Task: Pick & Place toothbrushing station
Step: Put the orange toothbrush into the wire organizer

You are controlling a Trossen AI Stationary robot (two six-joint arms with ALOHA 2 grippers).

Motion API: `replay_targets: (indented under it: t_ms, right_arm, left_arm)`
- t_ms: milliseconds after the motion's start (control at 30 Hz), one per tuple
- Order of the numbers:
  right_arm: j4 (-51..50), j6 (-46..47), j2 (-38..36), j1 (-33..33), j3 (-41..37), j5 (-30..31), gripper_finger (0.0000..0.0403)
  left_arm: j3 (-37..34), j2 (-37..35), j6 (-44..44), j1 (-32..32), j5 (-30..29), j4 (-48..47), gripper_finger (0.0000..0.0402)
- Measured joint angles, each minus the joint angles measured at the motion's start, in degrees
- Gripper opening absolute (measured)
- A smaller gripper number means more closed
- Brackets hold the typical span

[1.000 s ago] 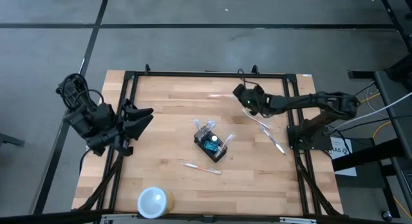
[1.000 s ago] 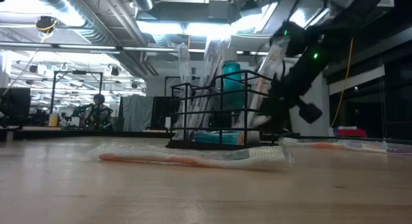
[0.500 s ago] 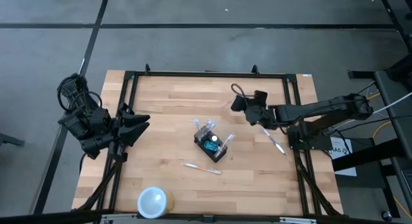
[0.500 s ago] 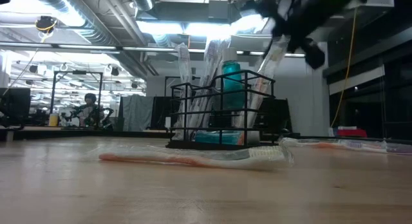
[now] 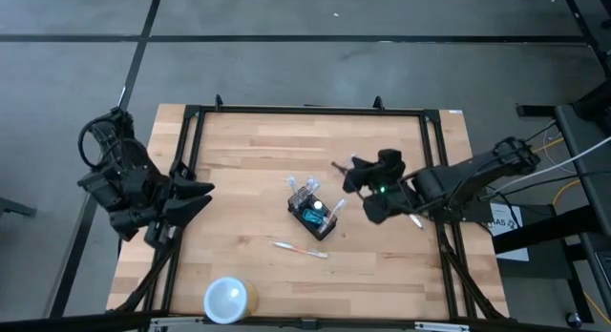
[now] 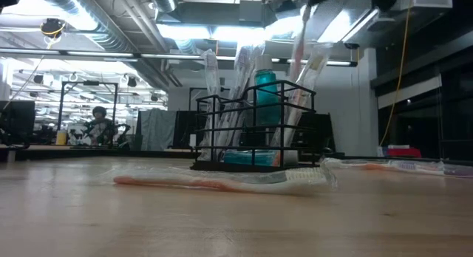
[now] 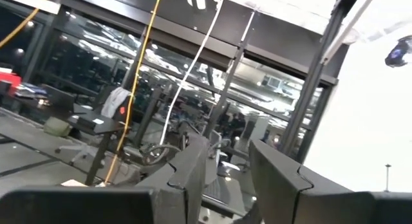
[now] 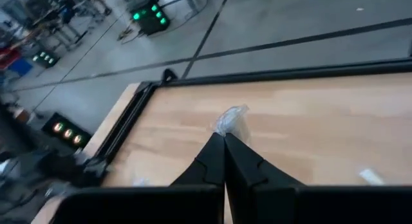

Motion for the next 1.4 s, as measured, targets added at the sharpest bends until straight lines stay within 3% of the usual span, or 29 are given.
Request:
replay_targets:
  t_ms: [267,533,633,967,1400]
  right_arm:
    - [-4.40,0.90,9.14,7.39,12.16,-0.17,0.0000]
    - [-30.77,14.35,16.95,13.23,26.62,-0.31,0.0000]
    - [-35.44,18.30,18.34,14.82,29.90,-0.58,0.0000]
    - [-34.42,21.24,21.33,17.88,32.24,-2.85,0.0000]
    - [-34.73,20.56,23.59,17.23,32.28,-3.30,0.0000]
  left_arm:
    - [-0.02,-0.02,0.47,-2.31,0.03,0.02,0.0113]
    - [-0.02,-0.02,0.74,-4.02,0.08,0.02,0.0113]
    - [-0.02,-0.02,0.96,-4.40,0.07,0.02,0.0113]
    - [-0.02,-0.02,1.54,-4.43,0.11,0.04,0.0113]
    - [-0.02,-0.02,1.58,-4.43,0.11,0.07,0.0113]
